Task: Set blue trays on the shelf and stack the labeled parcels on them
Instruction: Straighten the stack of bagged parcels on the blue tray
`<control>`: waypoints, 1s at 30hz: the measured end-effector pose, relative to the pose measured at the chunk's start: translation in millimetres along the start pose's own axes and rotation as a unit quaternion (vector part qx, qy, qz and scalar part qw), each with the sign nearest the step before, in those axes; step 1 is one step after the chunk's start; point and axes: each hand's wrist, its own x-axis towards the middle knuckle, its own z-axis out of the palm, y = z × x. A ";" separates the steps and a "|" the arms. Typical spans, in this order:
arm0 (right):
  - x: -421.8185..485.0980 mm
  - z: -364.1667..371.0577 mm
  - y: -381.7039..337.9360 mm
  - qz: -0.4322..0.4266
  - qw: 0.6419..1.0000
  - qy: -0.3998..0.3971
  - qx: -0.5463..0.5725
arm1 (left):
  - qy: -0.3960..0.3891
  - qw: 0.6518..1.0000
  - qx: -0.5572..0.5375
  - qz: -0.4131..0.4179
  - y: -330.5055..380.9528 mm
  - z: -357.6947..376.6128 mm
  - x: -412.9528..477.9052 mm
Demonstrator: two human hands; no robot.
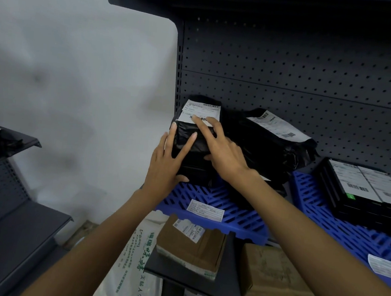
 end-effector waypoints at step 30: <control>-81.2 -59.7 244.5 0.028 0.986 -0.107 0.124 | -0.044 0.999 0.013 -0.023 213.7 -5.1 89.5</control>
